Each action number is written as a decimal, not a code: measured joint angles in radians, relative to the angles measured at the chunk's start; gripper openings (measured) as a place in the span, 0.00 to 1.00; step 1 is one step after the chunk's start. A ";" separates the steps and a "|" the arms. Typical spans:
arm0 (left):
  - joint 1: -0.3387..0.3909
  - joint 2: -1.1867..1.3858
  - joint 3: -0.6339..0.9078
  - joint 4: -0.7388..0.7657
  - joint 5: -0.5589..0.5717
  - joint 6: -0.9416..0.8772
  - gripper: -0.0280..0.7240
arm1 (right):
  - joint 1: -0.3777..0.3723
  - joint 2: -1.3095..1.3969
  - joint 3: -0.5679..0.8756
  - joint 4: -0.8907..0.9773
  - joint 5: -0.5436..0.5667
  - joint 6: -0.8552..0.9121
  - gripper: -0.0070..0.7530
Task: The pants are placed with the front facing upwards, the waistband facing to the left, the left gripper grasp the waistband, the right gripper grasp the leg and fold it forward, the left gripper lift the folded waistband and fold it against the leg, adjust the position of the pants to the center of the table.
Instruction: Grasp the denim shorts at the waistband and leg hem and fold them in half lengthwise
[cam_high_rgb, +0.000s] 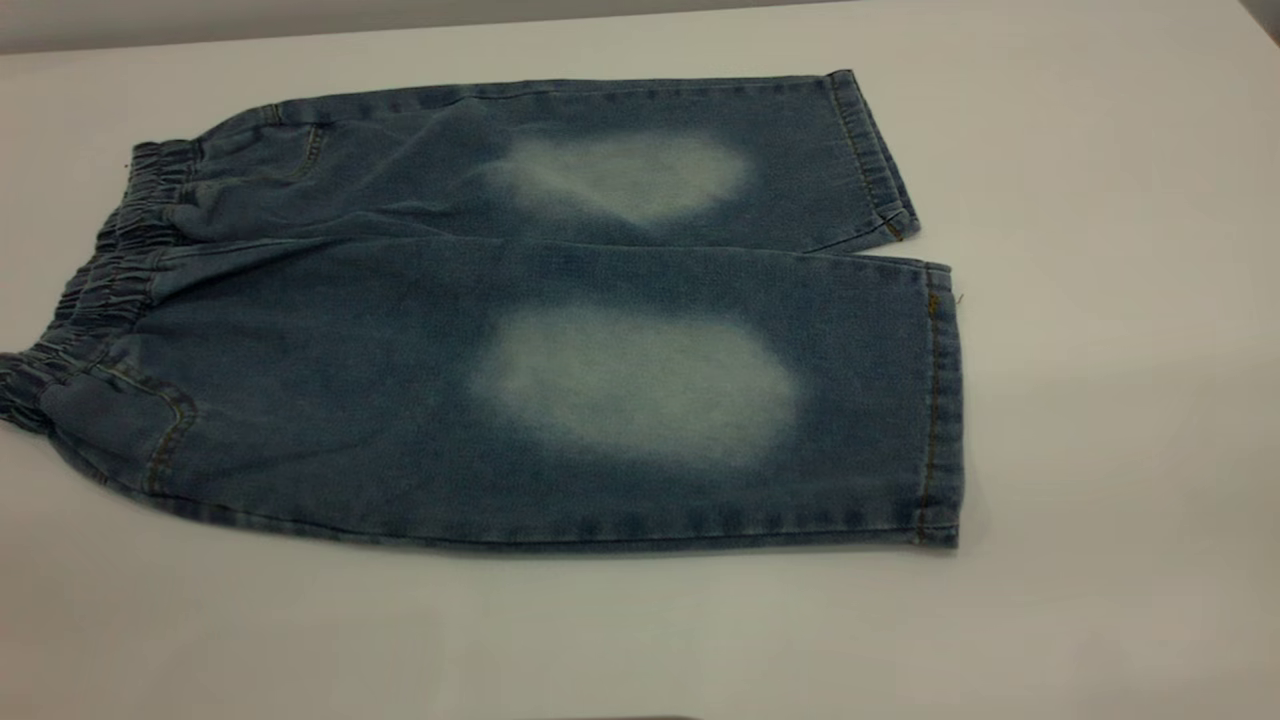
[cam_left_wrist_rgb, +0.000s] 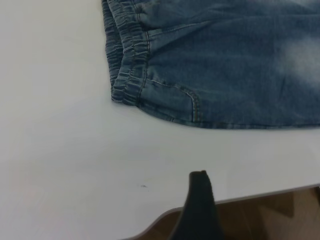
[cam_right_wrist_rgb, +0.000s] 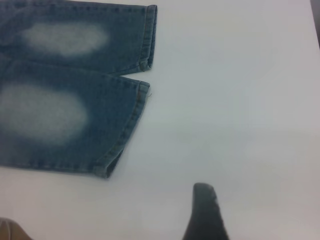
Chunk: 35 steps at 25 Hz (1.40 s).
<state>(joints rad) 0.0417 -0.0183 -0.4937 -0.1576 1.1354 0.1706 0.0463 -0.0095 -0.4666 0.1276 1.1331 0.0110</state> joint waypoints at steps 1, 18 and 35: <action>0.000 0.000 0.000 0.000 0.000 -0.004 0.75 | 0.000 0.000 0.000 0.000 -0.001 0.000 0.58; 0.000 0.672 -0.015 0.037 -0.411 -0.147 0.75 | 0.003 0.743 -0.035 0.194 -0.357 -0.191 0.58; 0.000 1.410 -0.023 0.051 -0.894 -0.326 0.75 | 0.003 1.324 -0.040 0.734 -0.648 -0.595 0.58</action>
<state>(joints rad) 0.0420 1.3919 -0.5170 -0.1066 0.2409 -0.1558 0.0495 1.3149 -0.5066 0.8616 0.4849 -0.5835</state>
